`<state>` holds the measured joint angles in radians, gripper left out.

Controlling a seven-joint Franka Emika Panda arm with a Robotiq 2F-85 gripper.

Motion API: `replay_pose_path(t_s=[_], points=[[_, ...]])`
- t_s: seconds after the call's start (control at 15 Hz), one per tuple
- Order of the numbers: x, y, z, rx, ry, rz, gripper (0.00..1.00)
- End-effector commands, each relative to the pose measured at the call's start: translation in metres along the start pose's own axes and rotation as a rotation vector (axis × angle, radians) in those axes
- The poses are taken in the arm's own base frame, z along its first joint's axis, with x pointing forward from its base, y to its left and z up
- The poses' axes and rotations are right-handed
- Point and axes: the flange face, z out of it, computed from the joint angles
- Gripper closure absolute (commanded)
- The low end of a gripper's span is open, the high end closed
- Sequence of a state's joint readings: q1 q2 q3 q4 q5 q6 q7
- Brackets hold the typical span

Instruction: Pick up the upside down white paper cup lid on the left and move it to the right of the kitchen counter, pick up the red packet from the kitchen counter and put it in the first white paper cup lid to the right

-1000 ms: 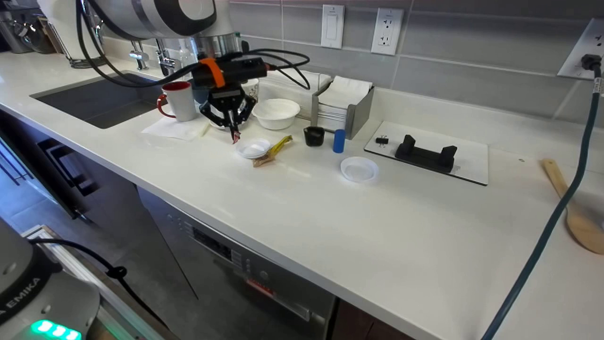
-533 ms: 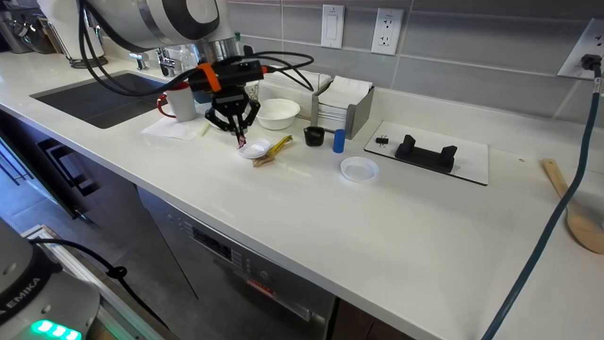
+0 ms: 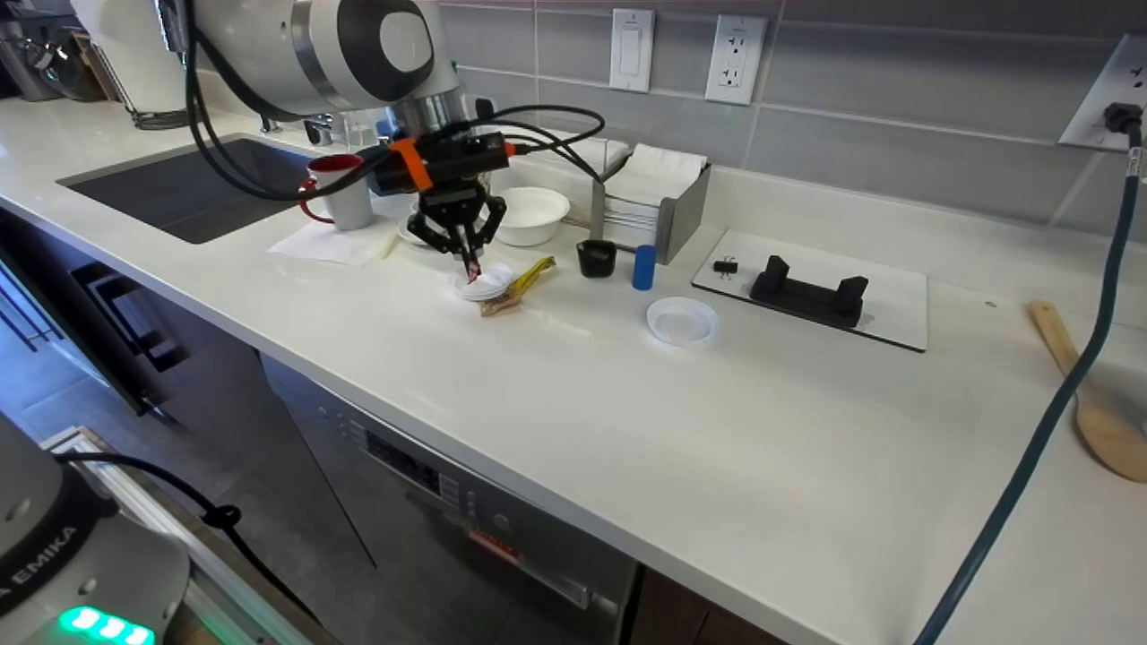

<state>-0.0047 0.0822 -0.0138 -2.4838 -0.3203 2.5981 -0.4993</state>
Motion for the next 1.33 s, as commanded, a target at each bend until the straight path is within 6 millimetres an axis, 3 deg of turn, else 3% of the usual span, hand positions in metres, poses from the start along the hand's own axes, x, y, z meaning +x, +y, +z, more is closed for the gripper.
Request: replay_pose_path(t_s=[0.0, 0.07, 0.2, 0.47, 0.8, 1.27], points=[[0.011, 0.006, 0.011, -0.009, 0.013, 0.003, 0.99], [0.012, 0.006, 0.012, -0.012, 0.013, 0.001, 0.7], [0.015, 0.005, 0.009, -0.013, 0.021, -0.005, 0.63], [0.011, 0.002, -0.008, -0.007, 0.031, -0.005, 0.34], [-0.012, -0.006, -0.041, 0.071, 0.06, 0.105, 0.02], [-0.078, -0.02, -0.118, 0.054, 0.124, 0.344, 0.0]])
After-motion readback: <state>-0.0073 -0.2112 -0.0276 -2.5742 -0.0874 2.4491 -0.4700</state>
